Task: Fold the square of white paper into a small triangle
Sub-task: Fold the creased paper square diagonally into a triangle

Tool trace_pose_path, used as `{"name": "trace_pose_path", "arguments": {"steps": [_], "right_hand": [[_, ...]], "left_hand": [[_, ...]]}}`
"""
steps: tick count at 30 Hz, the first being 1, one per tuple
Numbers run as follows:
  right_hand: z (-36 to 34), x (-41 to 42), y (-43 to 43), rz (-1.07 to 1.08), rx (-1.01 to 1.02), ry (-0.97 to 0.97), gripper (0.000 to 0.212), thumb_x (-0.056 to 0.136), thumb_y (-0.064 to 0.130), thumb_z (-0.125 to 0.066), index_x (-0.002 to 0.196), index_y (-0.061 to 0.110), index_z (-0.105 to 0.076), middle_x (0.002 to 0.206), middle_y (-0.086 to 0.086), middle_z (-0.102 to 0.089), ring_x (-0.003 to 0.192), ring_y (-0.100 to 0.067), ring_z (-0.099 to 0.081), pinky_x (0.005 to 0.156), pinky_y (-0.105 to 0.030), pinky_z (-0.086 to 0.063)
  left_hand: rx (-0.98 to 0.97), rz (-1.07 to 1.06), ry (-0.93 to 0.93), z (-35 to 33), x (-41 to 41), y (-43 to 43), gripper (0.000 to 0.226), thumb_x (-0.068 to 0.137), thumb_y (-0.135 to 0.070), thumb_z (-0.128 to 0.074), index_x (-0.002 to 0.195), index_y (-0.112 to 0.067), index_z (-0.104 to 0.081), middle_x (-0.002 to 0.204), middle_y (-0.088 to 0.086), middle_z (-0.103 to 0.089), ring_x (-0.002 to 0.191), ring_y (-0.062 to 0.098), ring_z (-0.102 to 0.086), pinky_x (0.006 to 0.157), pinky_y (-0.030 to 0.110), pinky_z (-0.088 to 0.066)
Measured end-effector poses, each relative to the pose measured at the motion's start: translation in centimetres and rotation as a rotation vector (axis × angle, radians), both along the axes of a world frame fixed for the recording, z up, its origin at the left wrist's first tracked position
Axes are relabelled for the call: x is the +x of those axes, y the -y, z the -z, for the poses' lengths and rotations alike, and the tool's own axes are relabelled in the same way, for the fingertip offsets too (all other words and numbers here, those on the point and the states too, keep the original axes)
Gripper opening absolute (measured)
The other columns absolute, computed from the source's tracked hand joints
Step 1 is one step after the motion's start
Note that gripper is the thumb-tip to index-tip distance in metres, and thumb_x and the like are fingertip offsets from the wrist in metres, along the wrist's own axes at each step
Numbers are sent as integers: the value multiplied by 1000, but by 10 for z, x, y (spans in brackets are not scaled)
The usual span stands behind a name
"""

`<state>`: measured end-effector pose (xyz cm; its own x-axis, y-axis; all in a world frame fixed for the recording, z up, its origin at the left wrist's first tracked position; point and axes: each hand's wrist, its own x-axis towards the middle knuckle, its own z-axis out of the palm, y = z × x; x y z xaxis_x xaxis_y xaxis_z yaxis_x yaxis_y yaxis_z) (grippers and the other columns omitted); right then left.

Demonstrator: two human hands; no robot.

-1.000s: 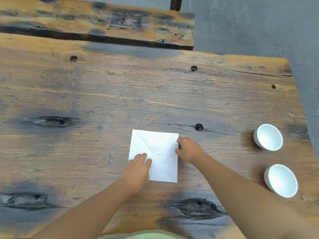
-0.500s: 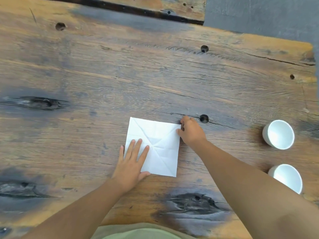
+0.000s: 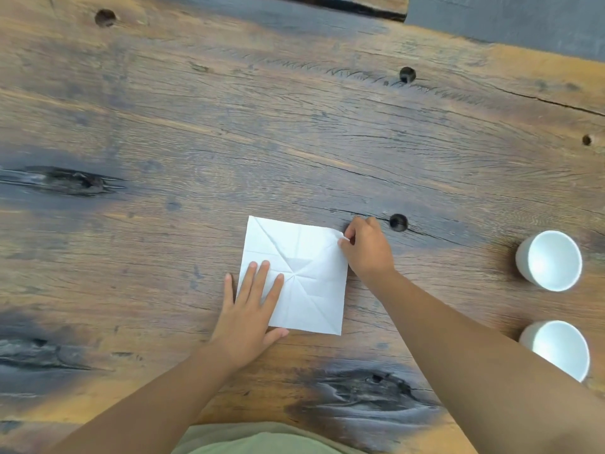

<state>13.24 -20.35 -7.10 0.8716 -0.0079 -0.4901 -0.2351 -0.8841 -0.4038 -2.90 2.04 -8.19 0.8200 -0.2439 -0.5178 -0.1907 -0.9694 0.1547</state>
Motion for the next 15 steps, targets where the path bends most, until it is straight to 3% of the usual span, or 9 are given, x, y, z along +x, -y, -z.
{"name": "trace_pose_path", "arguments": {"steps": [4,9,12,15], "right_hand": [[1,10,1,155,153,20,16,85,12,-63,81,22,-51,80,5,-57,75,-19,-55,63,-33,-41],[3,30,8,322,267,33,25,87,18,-70,103,19,-51,72,8,-51,65,-8,-51,55,-27,-39],[5,40,16,455,324,8,26,86,20,-73,103,21,-53,75,7,-53,65,-10,-53,56,-25,-41],[9,48,23,540,344,-23,18,85,16,-74,87,21,-57,72,6,-59,65,-13,-54,58,-25,-41]], "left_hand": [[-17,-10,9,1,15,13,98,87,-73,-45,159,-21,-5,165,16,13,151,37,14,117,69,-5],[-18,-4,15,8,41,30,98,89,-75,-34,156,-23,16,159,14,34,146,34,32,117,67,5],[-45,8,52,13,51,29,94,89,-77,-28,158,-24,8,162,12,27,149,32,27,118,67,2],[-49,-44,75,15,67,33,90,90,-76,-23,159,-24,3,165,13,17,151,32,20,118,67,2]]}}
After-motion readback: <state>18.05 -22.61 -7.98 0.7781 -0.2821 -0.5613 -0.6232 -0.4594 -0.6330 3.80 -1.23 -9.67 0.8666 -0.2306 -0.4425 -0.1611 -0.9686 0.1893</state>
